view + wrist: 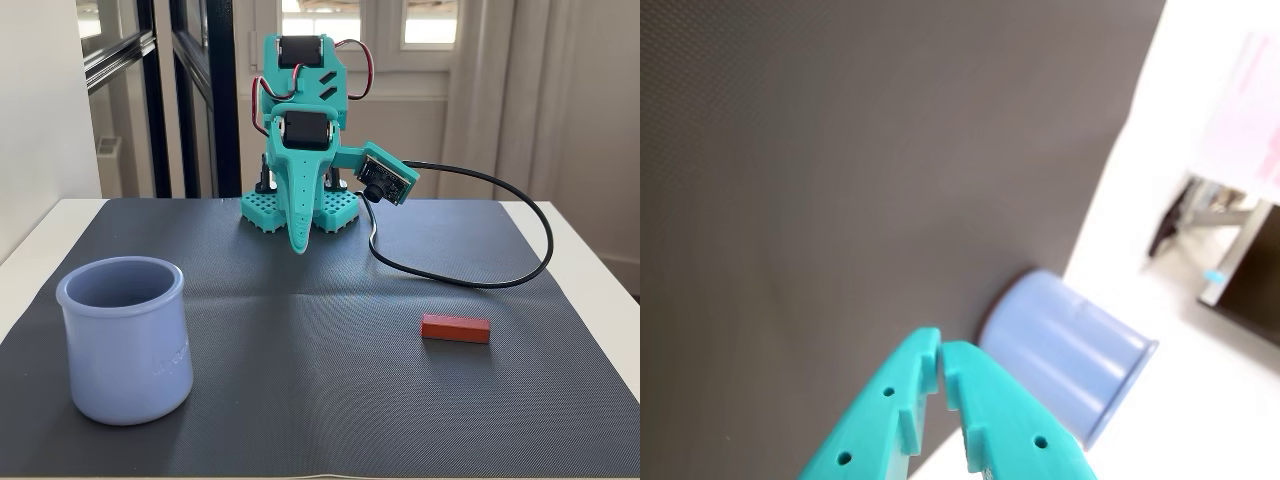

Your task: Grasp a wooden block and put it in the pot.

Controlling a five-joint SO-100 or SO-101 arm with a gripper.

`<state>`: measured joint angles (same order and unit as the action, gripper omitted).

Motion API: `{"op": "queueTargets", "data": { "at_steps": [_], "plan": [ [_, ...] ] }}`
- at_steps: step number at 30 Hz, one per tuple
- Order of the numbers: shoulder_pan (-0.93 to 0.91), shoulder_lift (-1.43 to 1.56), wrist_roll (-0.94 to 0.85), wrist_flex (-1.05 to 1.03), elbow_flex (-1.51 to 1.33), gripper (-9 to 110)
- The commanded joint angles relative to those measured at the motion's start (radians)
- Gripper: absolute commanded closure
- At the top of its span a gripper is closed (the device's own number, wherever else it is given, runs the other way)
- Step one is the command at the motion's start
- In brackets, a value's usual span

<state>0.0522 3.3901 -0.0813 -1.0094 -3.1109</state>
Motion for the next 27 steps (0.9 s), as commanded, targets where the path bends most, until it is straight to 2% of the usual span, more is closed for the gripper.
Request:
{"op": "queueTargets", "data": {
  "at_steps": [1, 22, 27],
  "plan": [
    [0.005, 0.005, -0.003, 0.011, 0.006, 101],
    [0.009, 0.0, 0.006, 0.011, 0.008, 101],
    [0.063, -0.069, 0.048, 0.017, 0.046, 101]
  ]
}}
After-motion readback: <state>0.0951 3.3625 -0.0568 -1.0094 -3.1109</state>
